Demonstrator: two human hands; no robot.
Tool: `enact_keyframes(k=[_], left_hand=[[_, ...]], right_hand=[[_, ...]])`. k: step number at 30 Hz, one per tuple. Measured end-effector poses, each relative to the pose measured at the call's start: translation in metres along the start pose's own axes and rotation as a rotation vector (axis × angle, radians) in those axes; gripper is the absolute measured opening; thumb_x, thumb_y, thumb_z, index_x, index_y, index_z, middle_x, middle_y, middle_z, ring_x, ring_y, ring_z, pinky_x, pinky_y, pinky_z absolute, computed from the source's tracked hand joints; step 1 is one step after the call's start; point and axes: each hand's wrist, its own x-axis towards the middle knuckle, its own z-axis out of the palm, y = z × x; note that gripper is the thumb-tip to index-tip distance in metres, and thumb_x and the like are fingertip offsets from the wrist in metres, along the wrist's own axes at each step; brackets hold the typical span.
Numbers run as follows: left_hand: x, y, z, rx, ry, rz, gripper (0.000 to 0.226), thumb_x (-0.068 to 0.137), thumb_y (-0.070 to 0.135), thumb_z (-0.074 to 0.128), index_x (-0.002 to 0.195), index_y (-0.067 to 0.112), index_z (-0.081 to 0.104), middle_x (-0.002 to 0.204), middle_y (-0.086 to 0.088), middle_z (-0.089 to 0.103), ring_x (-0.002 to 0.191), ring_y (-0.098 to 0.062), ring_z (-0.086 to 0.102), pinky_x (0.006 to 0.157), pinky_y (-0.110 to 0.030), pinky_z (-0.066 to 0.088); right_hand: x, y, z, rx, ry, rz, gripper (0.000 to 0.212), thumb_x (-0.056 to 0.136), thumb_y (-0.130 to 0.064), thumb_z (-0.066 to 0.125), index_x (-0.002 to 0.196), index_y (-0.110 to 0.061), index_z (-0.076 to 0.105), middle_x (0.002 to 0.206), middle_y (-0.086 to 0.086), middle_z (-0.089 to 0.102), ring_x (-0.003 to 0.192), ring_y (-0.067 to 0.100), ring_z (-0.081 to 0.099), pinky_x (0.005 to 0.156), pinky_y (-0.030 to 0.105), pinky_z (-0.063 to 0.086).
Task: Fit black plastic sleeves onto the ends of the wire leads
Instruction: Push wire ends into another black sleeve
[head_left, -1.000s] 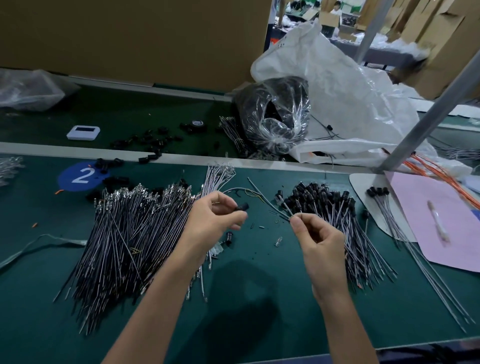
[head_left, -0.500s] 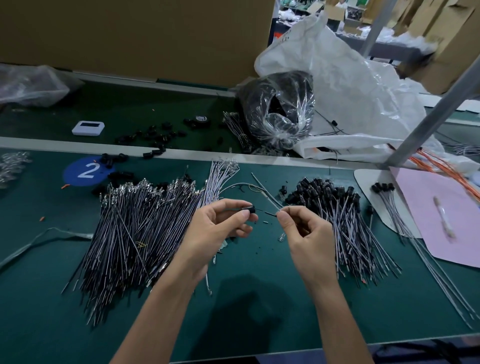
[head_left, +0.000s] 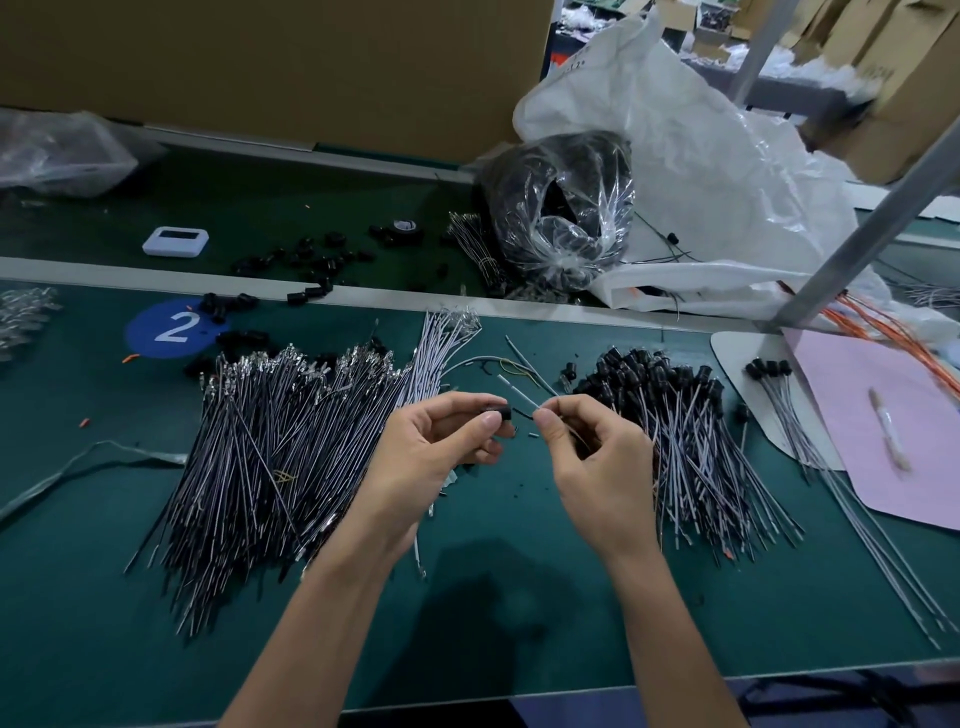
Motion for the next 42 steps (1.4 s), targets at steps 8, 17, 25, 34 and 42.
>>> enact_keyframes(k=[8, 17, 25, 34, 42], left_hand=[[-0.002, -0.002, 0.004, 0.004, 0.009, 0.052, 0.027, 0.068, 0.016, 0.075, 0.093, 0.022, 0.08, 0.09, -0.002, 0.075, 0.082, -0.009, 0.067, 0.071, -0.019, 0.055], [-0.002, -0.003, 0.008, 0.033, 0.058, 0.078, 0.024, 0.074, 0.007, 0.076, 0.093, 0.021, 0.078, 0.089, -0.002, 0.076, 0.078, -0.011, 0.068, 0.075, -0.02, 0.054], [-0.002, -0.008, 0.017, 0.057, 0.192, 0.099, 0.027, 0.076, -0.005, 0.076, 0.094, 0.01, 0.064, 0.081, -0.005, 0.072, 0.073, -0.016, 0.068, 0.071, -0.025, 0.056], [-0.006, -0.009, 0.018, -0.031, 0.14, 0.098, 0.019, 0.075, 0.0, 0.075, 0.089, 0.012, 0.073, 0.08, -0.003, 0.075, 0.071, -0.011, 0.069, 0.065, -0.017, 0.053], [-0.006, -0.017, 0.015, -0.32, 0.19, 0.011, 0.016, 0.067, 0.008, 0.072, 0.081, 0.01, 0.08, 0.088, -0.011, 0.076, 0.077, -0.018, 0.073, 0.067, -0.02, 0.056]], right_hand=[[-0.001, 0.003, -0.001, -0.027, -0.017, 0.084, 0.016, 0.09, -0.013, 0.068, 0.075, -0.021, 0.067, 0.06, -0.006, 0.061, 0.051, 0.003, 0.048, 0.051, 0.013, 0.036], [0.0, 0.0, -0.003, -0.107, -0.026, 0.072, 0.016, 0.089, -0.016, 0.069, 0.074, -0.019, 0.067, 0.047, -0.017, 0.05, 0.047, 0.002, 0.047, 0.049, 0.01, 0.032], [-0.003, -0.002, 0.006, 0.025, 0.017, 0.162, 0.016, 0.089, -0.017, 0.07, 0.072, -0.017, 0.068, 0.055, -0.016, 0.059, 0.051, -0.001, 0.049, 0.053, 0.01, 0.037], [-0.01, -0.005, 0.011, 0.473, -0.02, 0.469, 0.022, 0.091, -0.011, 0.065, 0.069, -0.013, 0.066, 0.051, -0.011, 0.051, 0.048, 0.002, 0.04, 0.047, 0.012, 0.034], [-0.011, -0.004, 0.008, 0.384, 0.038, 0.372, 0.014, 0.089, -0.011, 0.069, 0.075, -0.015, 0.071, 0.064, -0.007, 0.065, 0.06, 0.003, 0.054, 0.06, 0.014, 0.043]])
